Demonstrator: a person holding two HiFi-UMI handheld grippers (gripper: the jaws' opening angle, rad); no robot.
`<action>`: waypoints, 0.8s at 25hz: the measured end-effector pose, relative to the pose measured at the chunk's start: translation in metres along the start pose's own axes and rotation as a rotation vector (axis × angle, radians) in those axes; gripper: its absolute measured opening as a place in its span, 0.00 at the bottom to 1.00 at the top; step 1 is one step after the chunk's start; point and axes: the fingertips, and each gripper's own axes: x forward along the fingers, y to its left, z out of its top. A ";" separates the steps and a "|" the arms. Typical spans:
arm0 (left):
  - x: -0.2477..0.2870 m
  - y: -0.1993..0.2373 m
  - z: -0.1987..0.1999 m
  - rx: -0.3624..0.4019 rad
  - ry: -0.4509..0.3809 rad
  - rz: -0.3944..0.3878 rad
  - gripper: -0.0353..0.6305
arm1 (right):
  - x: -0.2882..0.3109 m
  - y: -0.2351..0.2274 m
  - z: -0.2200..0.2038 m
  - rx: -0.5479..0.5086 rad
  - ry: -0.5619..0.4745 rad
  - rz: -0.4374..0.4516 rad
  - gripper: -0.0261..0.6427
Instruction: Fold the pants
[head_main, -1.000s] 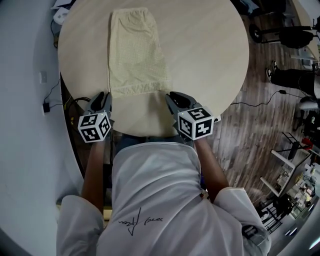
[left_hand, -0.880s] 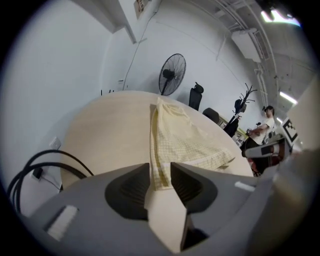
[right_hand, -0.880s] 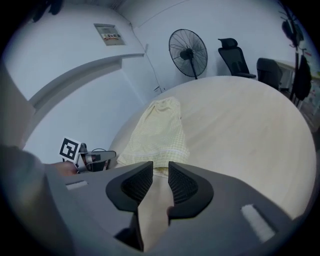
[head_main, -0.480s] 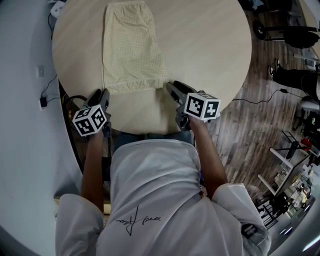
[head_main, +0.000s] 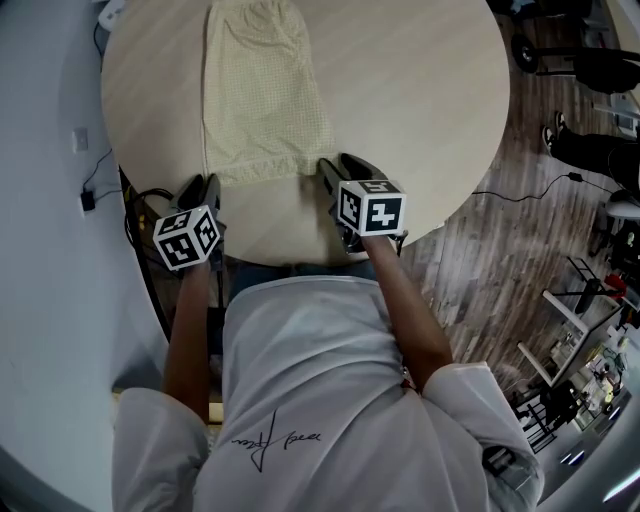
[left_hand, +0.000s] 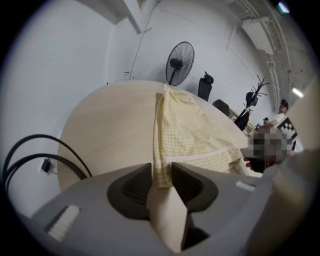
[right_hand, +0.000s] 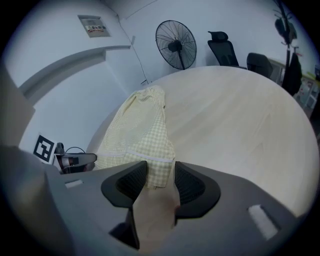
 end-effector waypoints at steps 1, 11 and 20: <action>0.000 0.000 0.000 0.011 0.000 0.011 0.28 | 0.001 0.001 0.000 -0.025 0.003 -0.018 0.26; 0.001 -0.002 -0.002 0.123 0.009 0.090 0.25 | 0.011 0.001 -0.010 -0.198 0.055 -0.172 0.26; 0.002 -0.001 -0.001 0.056 0.027 0.057 0.20 | 0.012 0.005 -0.014 -0.117 0.089 -0.098 0.13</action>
